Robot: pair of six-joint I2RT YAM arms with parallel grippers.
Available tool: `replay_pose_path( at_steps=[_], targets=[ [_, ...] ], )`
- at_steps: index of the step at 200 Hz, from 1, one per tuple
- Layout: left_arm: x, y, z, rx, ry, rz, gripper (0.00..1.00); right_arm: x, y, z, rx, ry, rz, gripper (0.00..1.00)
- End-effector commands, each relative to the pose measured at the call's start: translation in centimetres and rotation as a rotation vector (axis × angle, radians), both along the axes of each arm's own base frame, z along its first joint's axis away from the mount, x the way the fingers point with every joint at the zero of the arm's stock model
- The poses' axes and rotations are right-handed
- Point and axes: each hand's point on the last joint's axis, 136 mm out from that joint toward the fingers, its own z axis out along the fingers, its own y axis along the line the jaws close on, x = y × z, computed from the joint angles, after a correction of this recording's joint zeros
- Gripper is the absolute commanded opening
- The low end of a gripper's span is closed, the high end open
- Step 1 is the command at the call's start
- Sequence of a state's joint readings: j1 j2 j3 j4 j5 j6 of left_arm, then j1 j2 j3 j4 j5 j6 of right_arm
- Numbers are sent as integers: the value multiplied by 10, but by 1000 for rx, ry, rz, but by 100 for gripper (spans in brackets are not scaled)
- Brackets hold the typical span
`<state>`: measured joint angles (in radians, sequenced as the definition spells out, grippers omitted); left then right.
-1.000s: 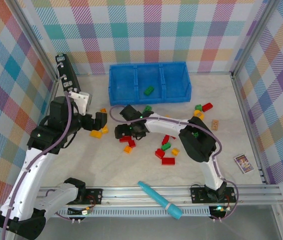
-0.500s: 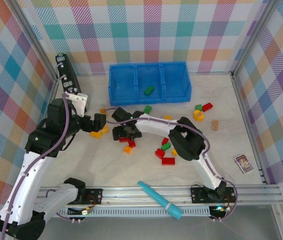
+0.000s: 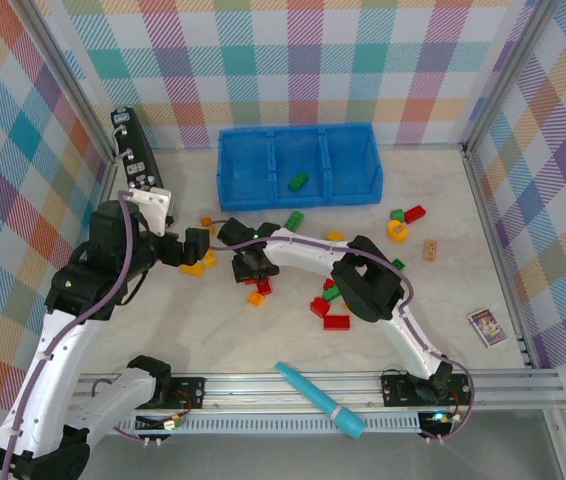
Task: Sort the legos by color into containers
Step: Pick up the lego from the center of the table, then place the lego in the container.
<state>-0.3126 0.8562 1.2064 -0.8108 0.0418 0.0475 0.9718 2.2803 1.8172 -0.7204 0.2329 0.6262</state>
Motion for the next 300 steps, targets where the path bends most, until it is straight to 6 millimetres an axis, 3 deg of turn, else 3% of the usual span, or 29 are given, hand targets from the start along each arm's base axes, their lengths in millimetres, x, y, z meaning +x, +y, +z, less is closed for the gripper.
replay_pose_path(
  at_steps=[1,15,35,71,100,132,150,170,188,212,247,300],
  targets=[
    [-2,2,-2,-1,15,12,100,3,-22,-17,-81,18,3,61],
    [-1,2,-5,2,23,11,100,6,-30,-4,-61,18,-2,61],
    [2,2,-7,9,28,15,100,21,-52,33,-37,-35,-19,60],
    [8,-2,-17,3,60,14,100,61,-105,118,-1,-192,-46,60],
    [13,-4,-37,8,118,21,100,104,-159,174,-26,-341,-104,60],
    [23,-4,-69,39,209,45,100,169,-208,198,-4,-496,-149,60],
    [37,13,-78,22,199,201,100,207,-227,199,22,-538,-180,60],
    [53,16,-81,-77,149,307,100,248,-237,191,37,-588,-192,60],
    [69,20,-89,-124,116,383,100,279,-247,173,33,-590,-220,60],
    [88,31,-106,-61,127,471,100,311,-251,150,46,-566,-238,60],
    [114,37,-130,22,147,535,100,332,-250,126,23,-550,-224,67],
    [154,43,-173,49,218,628,98,329,-249,121,49,-546,-204,89]
  ],
)
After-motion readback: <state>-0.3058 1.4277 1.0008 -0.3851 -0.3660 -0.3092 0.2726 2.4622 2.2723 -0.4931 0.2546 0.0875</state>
